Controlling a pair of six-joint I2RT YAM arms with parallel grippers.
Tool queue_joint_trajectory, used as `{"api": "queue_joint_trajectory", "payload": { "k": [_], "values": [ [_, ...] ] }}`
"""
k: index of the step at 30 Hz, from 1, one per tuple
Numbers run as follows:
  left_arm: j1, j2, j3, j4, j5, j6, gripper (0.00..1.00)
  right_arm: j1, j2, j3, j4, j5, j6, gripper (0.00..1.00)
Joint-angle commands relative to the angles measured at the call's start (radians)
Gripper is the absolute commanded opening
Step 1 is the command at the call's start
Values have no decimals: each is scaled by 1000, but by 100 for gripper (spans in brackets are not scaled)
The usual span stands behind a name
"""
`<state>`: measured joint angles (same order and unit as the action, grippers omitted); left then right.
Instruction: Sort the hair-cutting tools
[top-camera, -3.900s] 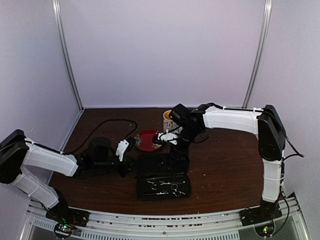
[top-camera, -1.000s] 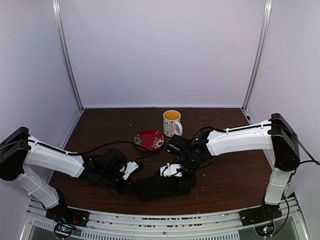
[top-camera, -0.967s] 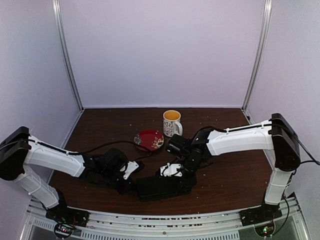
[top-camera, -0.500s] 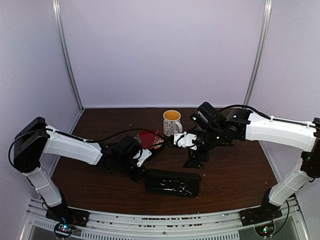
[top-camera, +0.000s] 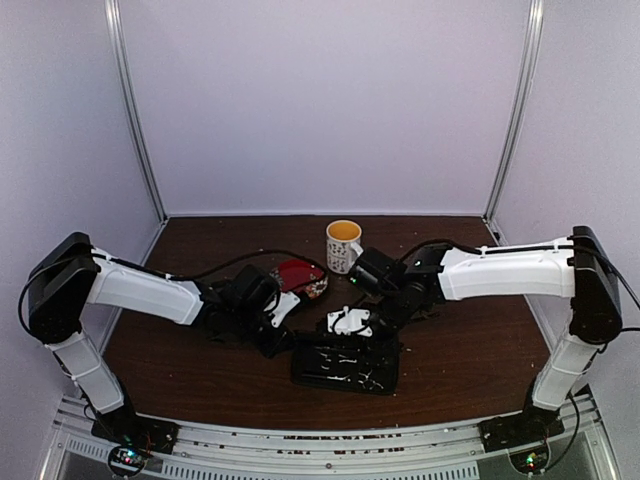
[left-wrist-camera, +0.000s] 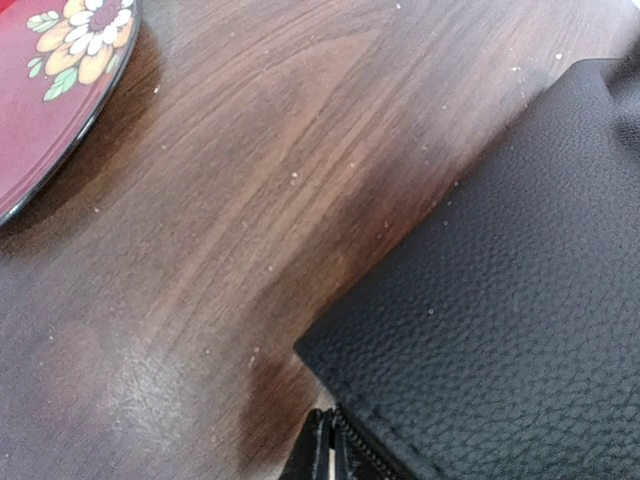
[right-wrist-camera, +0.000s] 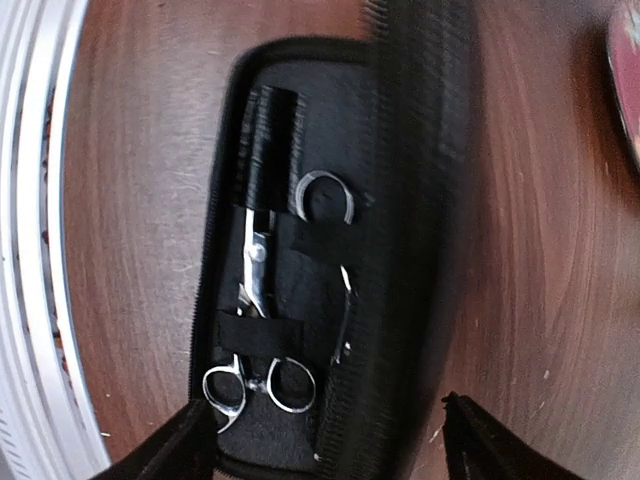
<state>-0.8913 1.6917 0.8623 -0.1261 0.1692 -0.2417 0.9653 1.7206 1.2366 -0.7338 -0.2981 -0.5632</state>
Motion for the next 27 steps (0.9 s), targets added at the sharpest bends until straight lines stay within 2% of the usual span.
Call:
{"api": "queue_joint_trajectory", "payload": {
  "k": [1,3,5,9,12,17,27],
  "values": [
    [14,-3,-1,77,26,-4,0,78,10,40,64,122,-46,67],
    [17,-3,-5,79,34,-2,0,93,49,64,81,137,-50,56],
    [19,-4,-7,74,41,1,0,106,84,83,79,139,-58,50],
    [25,-16,-16,45,47,11,0,154,109,83,46,130,-65,54],
    [25,-21,-27,30,67,24,0,178,109,53,62,129,-46,54],
    [25,-33,-59,-13,76,57,0,179,150,28,77,152,-23,39],
    [19,-125,-170,-68,77,33,0,179,223,-20,110,224,-55,23]
  ]
}}
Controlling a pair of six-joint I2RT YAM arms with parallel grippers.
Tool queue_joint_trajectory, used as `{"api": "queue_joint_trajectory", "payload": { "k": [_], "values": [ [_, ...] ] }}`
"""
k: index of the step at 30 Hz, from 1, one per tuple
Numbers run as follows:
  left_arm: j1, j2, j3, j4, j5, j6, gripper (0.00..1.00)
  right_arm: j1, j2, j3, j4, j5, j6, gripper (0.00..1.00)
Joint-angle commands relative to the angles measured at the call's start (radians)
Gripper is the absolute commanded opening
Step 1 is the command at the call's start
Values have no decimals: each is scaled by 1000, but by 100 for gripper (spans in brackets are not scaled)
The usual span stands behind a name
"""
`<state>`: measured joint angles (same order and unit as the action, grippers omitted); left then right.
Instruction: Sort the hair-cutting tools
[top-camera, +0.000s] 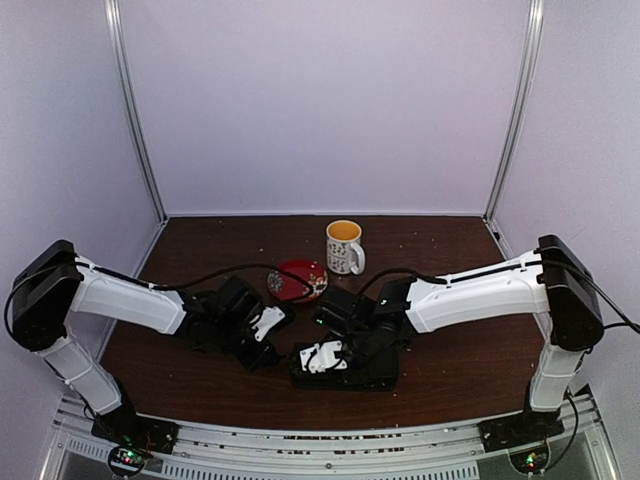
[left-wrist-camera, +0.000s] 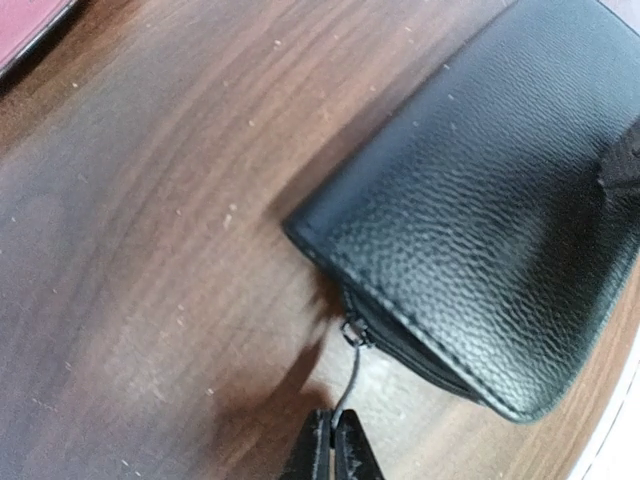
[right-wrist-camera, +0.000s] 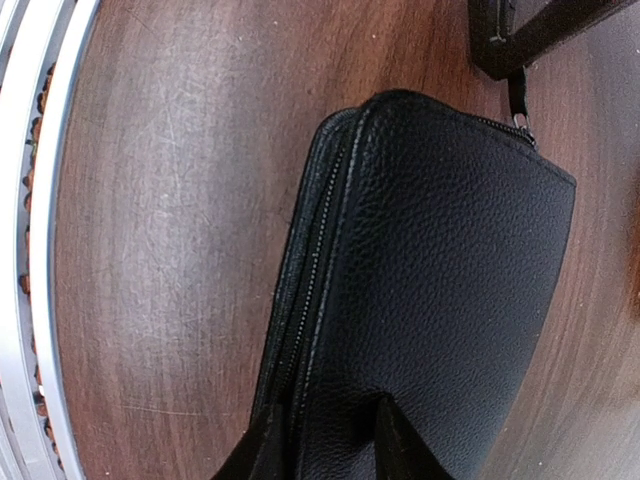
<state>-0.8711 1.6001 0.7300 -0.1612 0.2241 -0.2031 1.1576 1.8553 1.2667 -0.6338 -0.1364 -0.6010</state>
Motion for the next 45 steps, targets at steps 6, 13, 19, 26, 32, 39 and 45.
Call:
{"api": "queue_joint_trajectory", "payload": {
  "k": [6,13,19,26,32,39,45],
  "values": [
    [-66,-67,-112,74,192,-46,0,-17,111,-55,36,56,28,21],
    [-77,-124,-175,196,270,-110,0,-28,111,-73,88,77,90,22],
    [-77,-126,-162,251,277,-129,0,-30,111,-68,77,47,113,26],
    [-69,-105,-85,95,111,-94,0,-44,5,-57,0,-45,80,39],
    [-27,-86,-28,30,55,-66,0,-100,-132,-55,-110,-158,5,46],
    [6,-24,57,-56,13,-10,0,-225,-218,-162,-149,-73,-201,49],
    [12,29,101,-79,-16,16,0,-258,-224,-266,-54,19,-299,48]
  ]
}}
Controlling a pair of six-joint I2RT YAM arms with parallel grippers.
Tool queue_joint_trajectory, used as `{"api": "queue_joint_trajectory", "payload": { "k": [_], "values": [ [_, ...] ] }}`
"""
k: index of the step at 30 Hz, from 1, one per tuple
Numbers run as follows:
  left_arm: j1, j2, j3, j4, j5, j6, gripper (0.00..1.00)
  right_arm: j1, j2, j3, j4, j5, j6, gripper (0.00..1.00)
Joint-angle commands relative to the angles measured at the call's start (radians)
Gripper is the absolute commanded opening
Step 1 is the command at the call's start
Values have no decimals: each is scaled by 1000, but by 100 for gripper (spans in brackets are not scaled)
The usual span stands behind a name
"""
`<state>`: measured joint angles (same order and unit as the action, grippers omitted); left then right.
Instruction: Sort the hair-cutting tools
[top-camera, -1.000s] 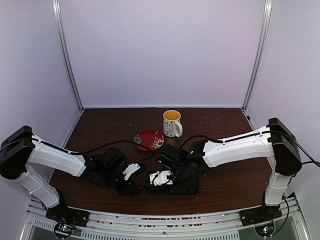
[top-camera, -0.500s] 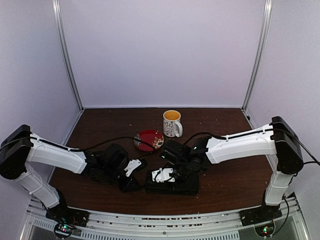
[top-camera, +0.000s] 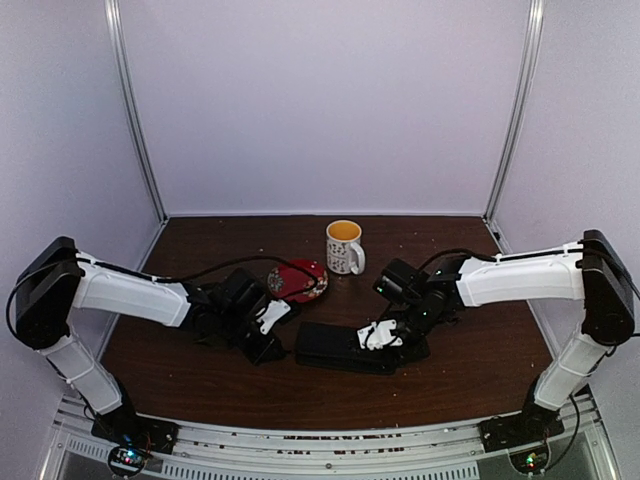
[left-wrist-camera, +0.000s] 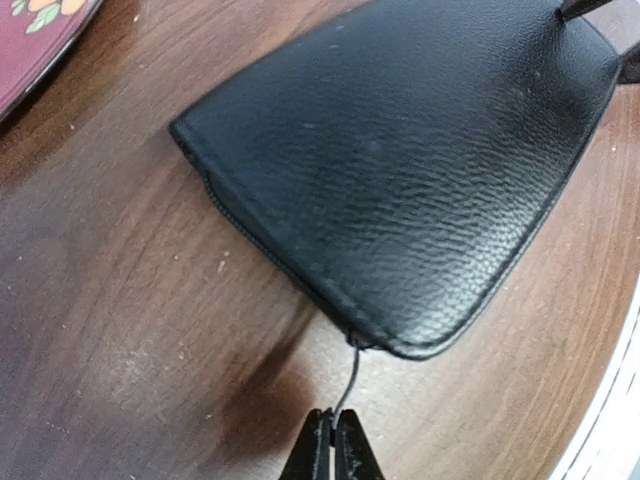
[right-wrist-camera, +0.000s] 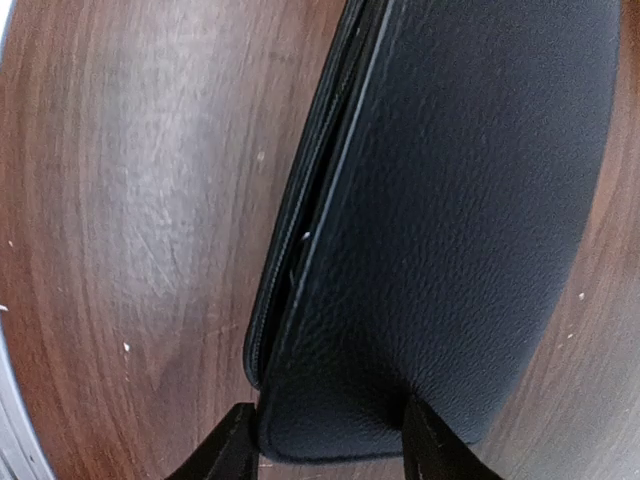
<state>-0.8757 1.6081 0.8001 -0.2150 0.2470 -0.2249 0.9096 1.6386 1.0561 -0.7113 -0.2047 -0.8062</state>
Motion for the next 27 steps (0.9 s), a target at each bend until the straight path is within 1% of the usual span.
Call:
{"api": "queue_joint_trajectory", "payload": {
  "k": [1,9,15,18,21,24,25,27],
  "values": [
    [20,26,33,-24,-41,38,0,-7,-2,-62,27,76,-94,48],
    [49,31,30,-28,-87,43,0,65,37,-46,7,-25,-42,47],
    [63,42,38,-26,-102,59,0,139,120,9,19,-54,14,46],
    [48,24,11,-5,-11,76,0,171,165,41,17,-56,47,45],
    [-6,-18,-27,41,72,90,0,173,190,46,22,-67,66,44],
    [-24,-34,-67,149,166,48,0,177,192,48,23,-80,69,44],
    [-25,-28,-72,178,179,36,0,177,193,49,22,-82,69,44],
    [-26,5,-48,180,171,34,0,177,193,54,13,-86,69,44]
  ]
}}
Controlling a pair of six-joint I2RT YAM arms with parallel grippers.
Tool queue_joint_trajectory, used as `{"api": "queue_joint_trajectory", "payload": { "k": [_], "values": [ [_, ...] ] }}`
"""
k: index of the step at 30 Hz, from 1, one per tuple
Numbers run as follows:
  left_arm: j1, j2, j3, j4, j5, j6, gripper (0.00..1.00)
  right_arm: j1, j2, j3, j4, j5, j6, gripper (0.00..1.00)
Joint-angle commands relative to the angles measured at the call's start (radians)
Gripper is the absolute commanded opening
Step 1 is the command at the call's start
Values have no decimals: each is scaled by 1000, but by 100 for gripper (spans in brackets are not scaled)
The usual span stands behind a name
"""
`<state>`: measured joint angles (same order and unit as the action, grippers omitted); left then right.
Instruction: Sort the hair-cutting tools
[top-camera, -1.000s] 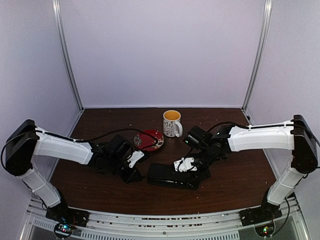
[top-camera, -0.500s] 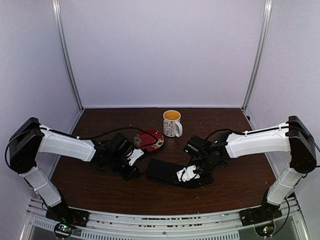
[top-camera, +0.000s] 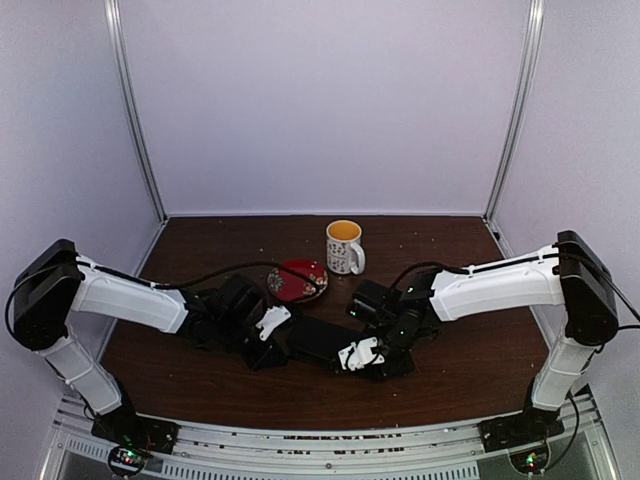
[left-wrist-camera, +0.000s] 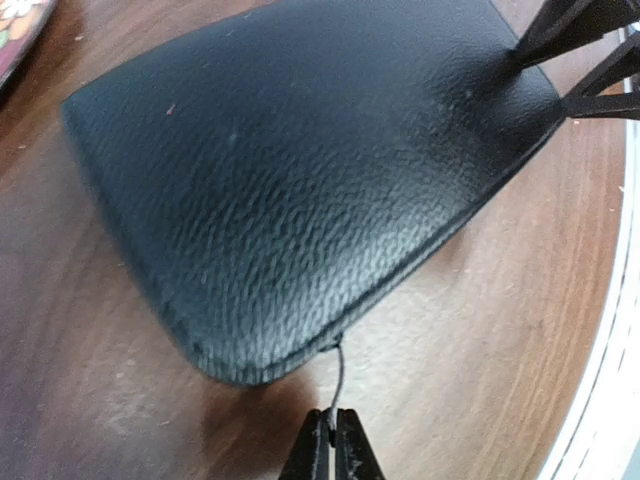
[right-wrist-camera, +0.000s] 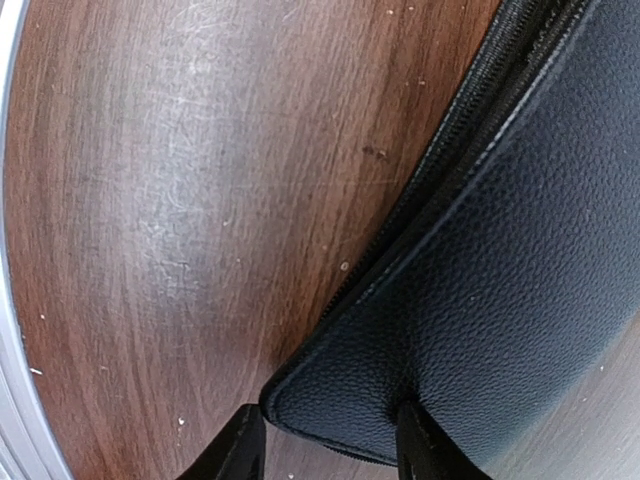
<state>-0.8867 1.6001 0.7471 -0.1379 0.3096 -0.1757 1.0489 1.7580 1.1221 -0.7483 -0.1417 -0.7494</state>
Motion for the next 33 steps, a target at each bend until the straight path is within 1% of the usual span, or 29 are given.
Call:
{"api": "queue_joint_trajectory", "payload": {
  "k": [1,4,7,11,13,15,17,21,25,28,31,33],
  "values": [
    [-16,35,23,93,101,-11,0,38,70,-12,46,-152,11,44],
    [-27,95,74,74,77,-2,0,38,52,-15,32,-152,14,44],
    [-28,112,108,36,44,9,0,17,13,-10,-2,-172,21,45],
    [-26,97,126,-36,-15,33,0,-76,-67,37,-107,-302,21,48],
    [-23,87,120,-52,-33,38,0,-130,-113,57,-145,-340,7,51],
    [-19,86,119,-64,-50,43,0,-191,-149,78,-192,-357,-24,53],
    [-14,87,118,-72,-61,46,0,-236,-165,98,-202,-343,-44,56],
    [-4,84,112,-72,-85,57,0,-295,-109,132,-165,-268,-54,57],
    [6,78,118,-82,-99,68,0,-311,-1,150,-111,-202,-54,56],
    [11,69,119,-90,-109,72,0,-311,56,160,-119,-222,-97,55],
    [22,62,115,-93,-130,77,0,-310,70,150,-140,-264,-114,55],
    [34,62,121,-101,-152,88,0,-306,79,151,-186,-292,-126,55]
  ]
}}
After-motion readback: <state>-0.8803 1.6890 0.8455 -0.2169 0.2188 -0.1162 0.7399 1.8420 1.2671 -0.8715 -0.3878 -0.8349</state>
